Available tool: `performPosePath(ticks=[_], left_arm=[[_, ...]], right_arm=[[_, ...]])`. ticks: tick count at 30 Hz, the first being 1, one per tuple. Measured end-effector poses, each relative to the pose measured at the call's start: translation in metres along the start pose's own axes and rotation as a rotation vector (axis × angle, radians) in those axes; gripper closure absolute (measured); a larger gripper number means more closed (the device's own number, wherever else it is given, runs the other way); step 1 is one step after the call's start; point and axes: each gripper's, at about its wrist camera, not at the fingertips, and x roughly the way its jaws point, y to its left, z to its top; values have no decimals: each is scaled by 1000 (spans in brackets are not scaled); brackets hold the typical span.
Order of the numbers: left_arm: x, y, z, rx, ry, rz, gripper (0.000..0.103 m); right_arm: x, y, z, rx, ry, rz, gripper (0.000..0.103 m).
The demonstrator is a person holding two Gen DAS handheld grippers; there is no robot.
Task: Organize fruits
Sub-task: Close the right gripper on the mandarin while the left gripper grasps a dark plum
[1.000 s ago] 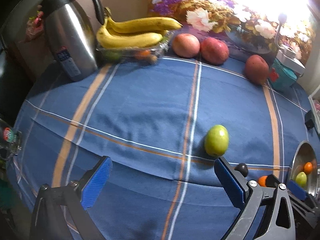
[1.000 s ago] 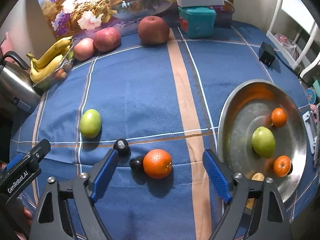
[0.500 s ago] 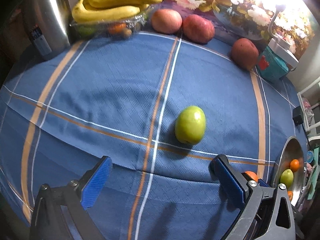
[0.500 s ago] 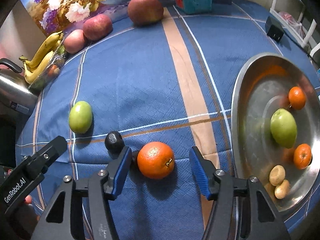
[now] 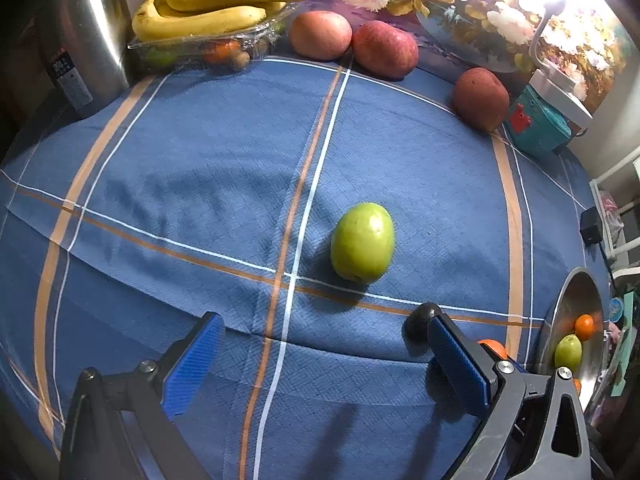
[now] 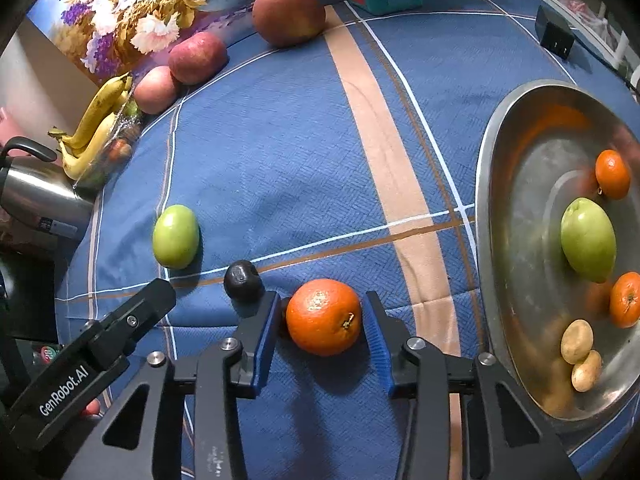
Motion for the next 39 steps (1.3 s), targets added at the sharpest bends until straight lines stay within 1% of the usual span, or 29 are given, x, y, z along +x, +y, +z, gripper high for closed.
performPosePath(ticks=[1, 8, 11, 13, 15, 18, 21, 27, 31, 34, 36, 39], left_arm=[[0, 0, 0, -1, 2, -3, 0], [6, -11, -3, 11, 15, -29, 1], [9, -18, -4, 19, 25, -43, 2], [11, -24, -5, 33, 31, -56, 4], [13, -29, -6, 41, 38, -69, 10], [18, -38, -7, 51, 49, -86, 16], [21, -41, -7, 45, 58, -102, 19], [31, -46, -11, 26, 97, -152, 27], [33, -55, -14, 47, 102, -152, 34], [34, -64, -16, 69, 104, -149, 41], [35, -69, -18, 81, 109, -150, 48], [36, -76, -20, 102, 110, -139, 51]], right_arm=[[0, -1, 0, 1, 0, 0, 63], [0, -5, 1, 15, 2, 8, 63], [-4, -9, 3, 22, -7, -25, 64], [-5, -12, 4, 24, -10, -51, 64], [-7, -16, 4, 31, -9, -70, 64], [-10, -21, 4, 36, -4, -84, 64], [-12, -23, 4, 38, -5, -112, 64], [-16, -25, 4, 38, -7, -114, 64], [-24, -25, 5, 38, -28, -102, 64], [-34, -25, 5, 34, -52, -97, 64], [-39, -26, 5, 34, -63, -93, 64], [-42, -27, 5, 36, -70, -87, 64]])
